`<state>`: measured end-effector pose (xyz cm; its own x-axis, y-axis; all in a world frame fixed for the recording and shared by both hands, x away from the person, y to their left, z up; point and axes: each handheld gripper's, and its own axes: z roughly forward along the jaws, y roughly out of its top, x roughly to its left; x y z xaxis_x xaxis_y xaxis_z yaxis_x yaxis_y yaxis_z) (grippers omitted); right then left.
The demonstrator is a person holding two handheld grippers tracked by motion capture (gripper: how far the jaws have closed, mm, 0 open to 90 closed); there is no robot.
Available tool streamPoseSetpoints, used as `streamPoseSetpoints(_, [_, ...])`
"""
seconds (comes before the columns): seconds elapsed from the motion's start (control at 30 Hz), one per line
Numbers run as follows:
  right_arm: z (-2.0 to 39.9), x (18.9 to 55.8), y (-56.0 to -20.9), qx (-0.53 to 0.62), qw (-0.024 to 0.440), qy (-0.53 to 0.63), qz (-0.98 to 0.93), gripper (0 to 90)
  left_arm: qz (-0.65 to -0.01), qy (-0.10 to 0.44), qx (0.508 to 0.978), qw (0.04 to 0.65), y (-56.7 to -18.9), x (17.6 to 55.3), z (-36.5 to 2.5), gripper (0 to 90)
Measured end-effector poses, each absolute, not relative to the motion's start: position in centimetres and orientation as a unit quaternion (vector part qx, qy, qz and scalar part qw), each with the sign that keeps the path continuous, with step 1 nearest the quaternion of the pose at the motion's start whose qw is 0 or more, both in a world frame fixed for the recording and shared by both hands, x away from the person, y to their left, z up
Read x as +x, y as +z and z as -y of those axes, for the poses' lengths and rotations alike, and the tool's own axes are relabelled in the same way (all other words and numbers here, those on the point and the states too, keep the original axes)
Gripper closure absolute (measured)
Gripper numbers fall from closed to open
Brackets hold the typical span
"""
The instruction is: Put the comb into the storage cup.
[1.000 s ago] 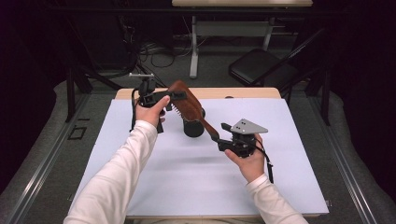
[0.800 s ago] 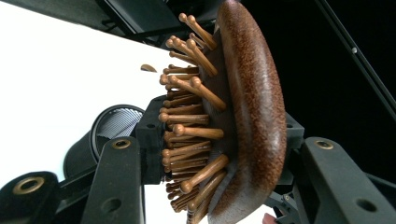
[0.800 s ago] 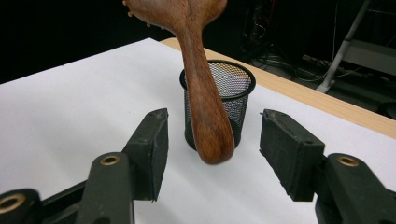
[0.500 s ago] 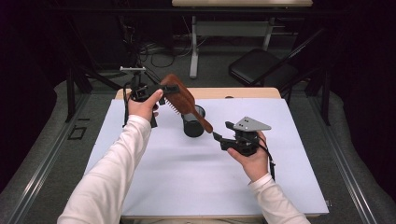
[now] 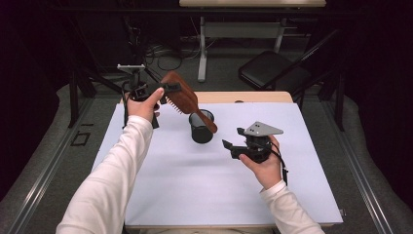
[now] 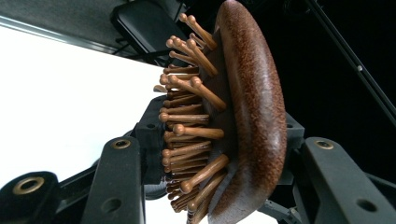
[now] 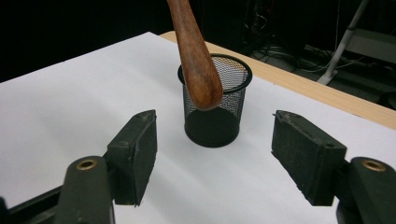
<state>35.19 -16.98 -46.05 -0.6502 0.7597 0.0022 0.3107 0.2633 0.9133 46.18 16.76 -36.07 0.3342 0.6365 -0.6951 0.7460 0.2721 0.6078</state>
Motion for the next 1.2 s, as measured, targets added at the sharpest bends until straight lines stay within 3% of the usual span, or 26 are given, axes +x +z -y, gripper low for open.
streamPoseSetpoints(0.37, [17.3, 35.0, -45.8, 0.348, 0.205, 0.501, -0.765, 23.3, -0.582, -0.034, 0.593, 0.555, -35.3, 46.5, -17.6, 51.8])
streamPoseSetpoints(0.43, [17.4, 35.0, -45.8, 0.341, 0.198, 0.501, -0.770, 17.3, -0.584, -0.031, 0.591, 0.556, -35.3, 46.5, -17.7, 51.8])
streamPoseSetpoints(0.67, [17.2, 35.0, -45.9, 0.336, 0.182, 0.502, -0.776, 12.3, -0.589, -0.021, 0.586, 0.556, -35.0, 46.7, -18.2, 51.8])
streamPoseSetpoints(0.8, [17.1, 35.0, -46.0, 0.334, 0.174, 0.499, -0.780, 0.0, -0.590, -0.016, 0.584, 0.557, -34.9, 46.7, -18.3, 51.8])
streamPoseSetpoints(1.2, [16.6, 35.0, -46.2, 0.340, 0.182, 0.494, -0.779, 0.0, -0.594, -0.005, 0.581, 0.556, -34.7, 46.9, -18.2, 51.8])
